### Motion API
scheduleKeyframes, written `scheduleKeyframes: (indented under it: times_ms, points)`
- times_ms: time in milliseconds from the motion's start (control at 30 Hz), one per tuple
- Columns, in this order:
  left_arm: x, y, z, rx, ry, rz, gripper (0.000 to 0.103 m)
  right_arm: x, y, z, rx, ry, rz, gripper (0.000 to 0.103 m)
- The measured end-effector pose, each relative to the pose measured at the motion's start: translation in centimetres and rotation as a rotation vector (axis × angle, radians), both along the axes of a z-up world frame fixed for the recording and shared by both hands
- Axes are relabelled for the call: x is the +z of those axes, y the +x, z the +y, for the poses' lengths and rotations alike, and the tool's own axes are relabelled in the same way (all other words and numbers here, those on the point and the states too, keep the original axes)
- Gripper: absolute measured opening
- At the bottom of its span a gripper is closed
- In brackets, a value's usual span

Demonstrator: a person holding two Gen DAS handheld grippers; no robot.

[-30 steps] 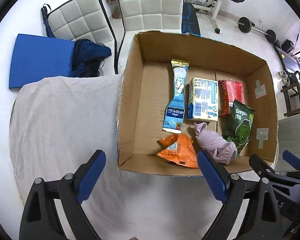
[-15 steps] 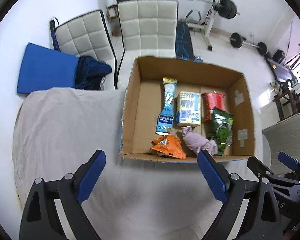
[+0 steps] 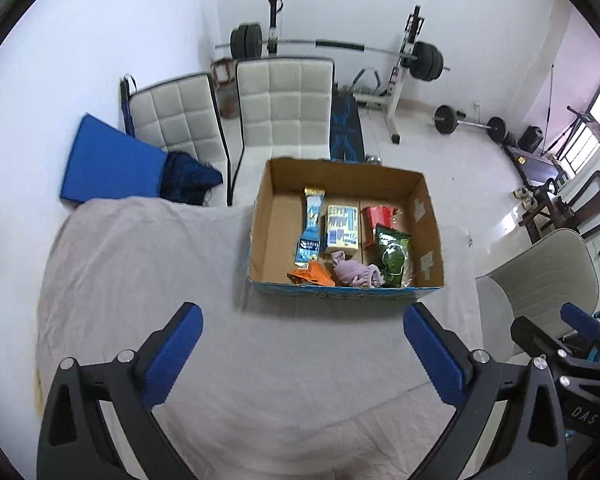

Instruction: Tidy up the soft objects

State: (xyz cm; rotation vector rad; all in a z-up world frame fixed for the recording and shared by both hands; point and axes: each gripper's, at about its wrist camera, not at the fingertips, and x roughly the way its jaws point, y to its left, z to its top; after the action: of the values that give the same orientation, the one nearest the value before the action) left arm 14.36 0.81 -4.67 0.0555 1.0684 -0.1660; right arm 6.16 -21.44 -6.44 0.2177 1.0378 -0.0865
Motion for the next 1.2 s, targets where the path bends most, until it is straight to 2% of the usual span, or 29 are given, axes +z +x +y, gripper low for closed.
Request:
scheduleKeyframes:
  times_ms: [233,567,833,1200]
  points:
    - [3.7,-3.9,0.2,-0.013,-0.026,-0.07,0.103,4.2,-5.0,0.9,0.022,-0.023,-0.055,0.103]
    - [6.0,-7.6,1.1,0.0,-0.027,-0.112,0.103,6.6,-9.8,1.7,0.039,-0.049,-0.066,0.103]
    - [6.4,-8.9,1.6,0.006,-0.022,-0.128,0.103,8.1,-10.7,1.3,0.005,-0.078,-0.101,0.103]
    - [6.9,-9.3,1.8,0.011,-0.009,-0.149,0.103,8.6,-8.7,1.7,-0.017,-0.136,-0.138,0.103]
